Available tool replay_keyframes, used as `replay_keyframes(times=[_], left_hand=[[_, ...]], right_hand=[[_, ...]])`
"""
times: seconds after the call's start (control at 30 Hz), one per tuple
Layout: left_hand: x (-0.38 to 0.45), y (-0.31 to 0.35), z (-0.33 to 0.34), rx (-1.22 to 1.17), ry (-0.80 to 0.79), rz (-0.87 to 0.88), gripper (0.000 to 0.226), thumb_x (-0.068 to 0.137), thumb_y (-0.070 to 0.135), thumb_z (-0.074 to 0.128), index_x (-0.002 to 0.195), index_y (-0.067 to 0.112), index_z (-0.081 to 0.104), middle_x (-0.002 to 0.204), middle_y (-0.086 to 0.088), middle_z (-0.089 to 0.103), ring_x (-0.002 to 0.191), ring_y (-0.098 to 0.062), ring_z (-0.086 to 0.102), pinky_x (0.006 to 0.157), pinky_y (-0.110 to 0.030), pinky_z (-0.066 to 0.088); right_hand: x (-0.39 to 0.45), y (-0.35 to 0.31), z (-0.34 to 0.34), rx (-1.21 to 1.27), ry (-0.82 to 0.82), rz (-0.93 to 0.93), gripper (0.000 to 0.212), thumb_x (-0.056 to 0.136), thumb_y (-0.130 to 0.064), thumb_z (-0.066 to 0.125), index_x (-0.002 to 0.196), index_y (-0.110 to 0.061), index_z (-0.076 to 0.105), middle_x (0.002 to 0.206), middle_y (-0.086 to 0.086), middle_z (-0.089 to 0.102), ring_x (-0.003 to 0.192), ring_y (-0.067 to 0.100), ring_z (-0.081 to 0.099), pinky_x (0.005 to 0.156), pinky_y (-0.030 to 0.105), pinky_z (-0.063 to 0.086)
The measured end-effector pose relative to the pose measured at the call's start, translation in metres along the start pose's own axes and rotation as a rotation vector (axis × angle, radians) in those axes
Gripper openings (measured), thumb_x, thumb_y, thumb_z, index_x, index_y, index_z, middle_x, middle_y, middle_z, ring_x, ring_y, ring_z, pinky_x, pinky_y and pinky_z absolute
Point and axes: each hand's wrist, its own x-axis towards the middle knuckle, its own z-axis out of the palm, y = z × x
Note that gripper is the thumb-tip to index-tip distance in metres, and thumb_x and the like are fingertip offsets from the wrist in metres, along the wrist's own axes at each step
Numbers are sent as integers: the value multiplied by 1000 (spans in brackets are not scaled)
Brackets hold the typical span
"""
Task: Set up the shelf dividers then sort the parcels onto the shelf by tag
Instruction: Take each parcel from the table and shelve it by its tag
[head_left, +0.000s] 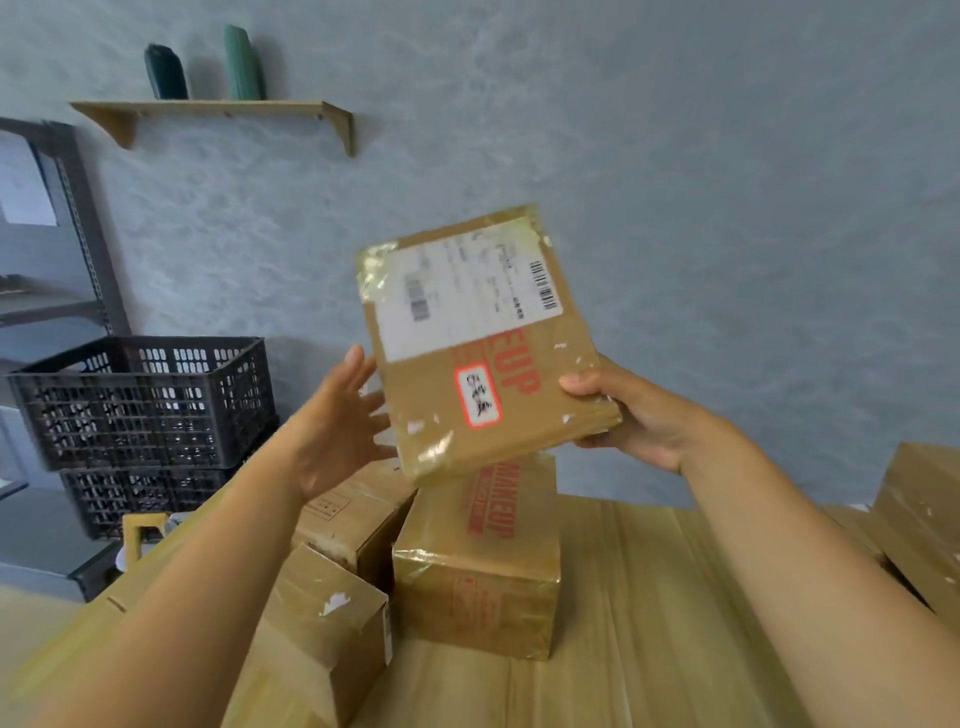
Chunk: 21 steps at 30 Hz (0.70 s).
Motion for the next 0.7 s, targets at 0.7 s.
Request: replay_keyframes(times=[0.7], left_hand=[[19,-42,67,-299,368,98,86,58,65,80,132,35,48,131,-9,56,127,-37,47,97,-55,44]], right_hand=[[-3,31,29,325,349,-146,91,57,-65,79,138,-41,46,113,-10,74,99,13,74,76,39,59]])
